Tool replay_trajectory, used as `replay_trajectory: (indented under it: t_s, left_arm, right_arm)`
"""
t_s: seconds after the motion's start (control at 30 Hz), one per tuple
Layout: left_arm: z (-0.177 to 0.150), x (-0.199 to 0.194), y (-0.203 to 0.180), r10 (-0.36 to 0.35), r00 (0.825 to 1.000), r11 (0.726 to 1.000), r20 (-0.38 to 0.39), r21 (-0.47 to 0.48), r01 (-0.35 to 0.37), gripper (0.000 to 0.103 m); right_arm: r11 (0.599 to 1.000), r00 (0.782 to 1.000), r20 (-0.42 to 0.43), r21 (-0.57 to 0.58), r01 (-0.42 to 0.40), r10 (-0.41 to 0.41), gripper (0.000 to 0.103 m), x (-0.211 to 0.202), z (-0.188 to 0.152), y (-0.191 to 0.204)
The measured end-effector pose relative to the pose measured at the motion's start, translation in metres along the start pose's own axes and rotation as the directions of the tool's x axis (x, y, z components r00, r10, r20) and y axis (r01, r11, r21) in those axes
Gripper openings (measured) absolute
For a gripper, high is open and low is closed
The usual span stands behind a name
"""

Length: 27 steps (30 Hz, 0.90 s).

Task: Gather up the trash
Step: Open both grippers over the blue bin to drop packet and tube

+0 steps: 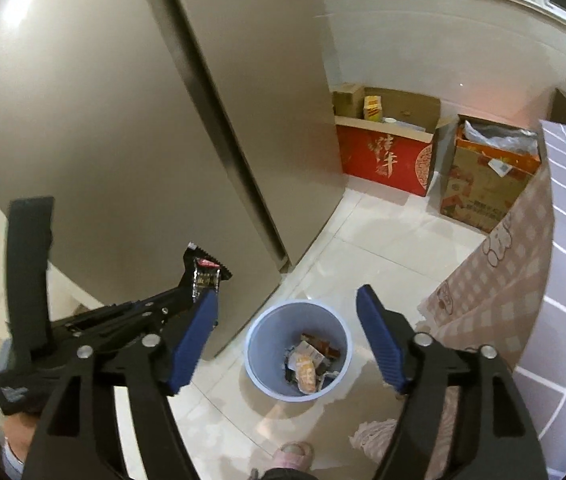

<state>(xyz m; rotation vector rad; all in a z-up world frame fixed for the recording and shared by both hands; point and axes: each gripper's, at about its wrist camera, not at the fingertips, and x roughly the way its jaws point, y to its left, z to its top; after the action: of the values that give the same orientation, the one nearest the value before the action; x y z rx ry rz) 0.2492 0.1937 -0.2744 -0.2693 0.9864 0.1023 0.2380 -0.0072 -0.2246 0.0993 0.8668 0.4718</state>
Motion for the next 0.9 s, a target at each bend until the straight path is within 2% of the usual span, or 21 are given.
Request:
replay_trajectory:
  t_s: [0.07,0.13,0.2,0.3,0.9]
  left_arm:
    - [0.001,0.0,-0.001,0.031,0.999,1.0,-0.011,-0.004,-0.031,0.013]
    - [0.003,-0.002,0.004,0.037,0.999,0.998,-0.01,-0.048,-0.037,0.077]
    - [0.002,-0.011,0.006,0.051,0.998,0.997,0.041,-0.062,-0.049,0.077]
    - [0.004,-0.016,0.003,0.045,0.998,0.997,0.039,-0.057,-0.042,0.077]
    - [-0.016,-0.096,-0.048,-0.008,0.99,1.0,0.142,-0.002,0.008,0.077]
  right_arm:
    - [1.0,1.0,0.007,0.002,0.008,-0.008,0.072,-0.003,0.0,-0.001]
    - [1.0,1.0,0.007,0.005,0.011,-0.011,0.077,-0.005,0.001,-0.002]
    - [1.0,1.0,0.014,0.019,0.018,-0.018,0.08,-0.01,0.001,-0.005]
    - [0.999,1.0,0.016,0.034,0.023,-0.024,0.08,-0.019,0.0,-0.009]
    - [0.998,0.994,0.103,0.063,0.018,-0.025,0.083,-0.107,-0.012,-0.029]
